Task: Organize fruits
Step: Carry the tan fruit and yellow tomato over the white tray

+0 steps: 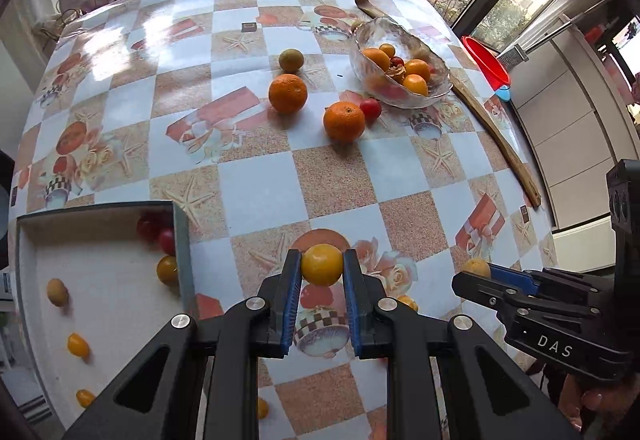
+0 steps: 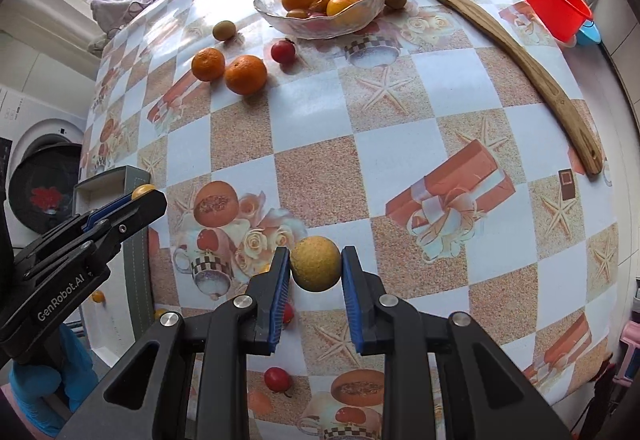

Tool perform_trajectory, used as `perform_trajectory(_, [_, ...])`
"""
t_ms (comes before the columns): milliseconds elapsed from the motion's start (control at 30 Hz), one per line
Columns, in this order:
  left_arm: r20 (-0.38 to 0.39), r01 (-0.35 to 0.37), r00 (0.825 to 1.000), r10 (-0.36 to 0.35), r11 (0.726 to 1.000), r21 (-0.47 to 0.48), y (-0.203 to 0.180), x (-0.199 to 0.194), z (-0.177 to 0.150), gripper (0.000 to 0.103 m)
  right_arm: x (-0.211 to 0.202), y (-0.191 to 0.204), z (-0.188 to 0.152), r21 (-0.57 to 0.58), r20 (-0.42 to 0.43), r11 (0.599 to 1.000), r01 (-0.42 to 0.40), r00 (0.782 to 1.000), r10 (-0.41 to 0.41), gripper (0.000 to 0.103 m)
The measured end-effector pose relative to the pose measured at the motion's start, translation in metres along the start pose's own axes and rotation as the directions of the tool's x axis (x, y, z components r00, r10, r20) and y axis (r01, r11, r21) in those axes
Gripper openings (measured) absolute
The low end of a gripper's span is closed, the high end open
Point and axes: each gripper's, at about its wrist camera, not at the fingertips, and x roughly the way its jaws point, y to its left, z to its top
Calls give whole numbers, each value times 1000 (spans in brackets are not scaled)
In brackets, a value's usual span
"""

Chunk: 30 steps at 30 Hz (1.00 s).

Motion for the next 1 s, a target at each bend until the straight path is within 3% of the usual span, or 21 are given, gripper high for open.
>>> perform_trajectory(433, [31, -82, 996, 89, 981, -178, 94, -55, -60, 22, 14, 112, -10, -203, -53, 978, -48, 998, 38, 28])
perform_trajectory(833, [-59, -171, 985, 161, 934, -313, 169, -65, -136, 22, 56, 212, -35, -353, -171, 928, -119, 983, 61, 28])
perform_trajectory(1000, [-109, -208, 977, 182, 923, -325, 182, -54, -156, 22, 78, 235, -39, -396, -213, 912, -107, 977, 22, 28])
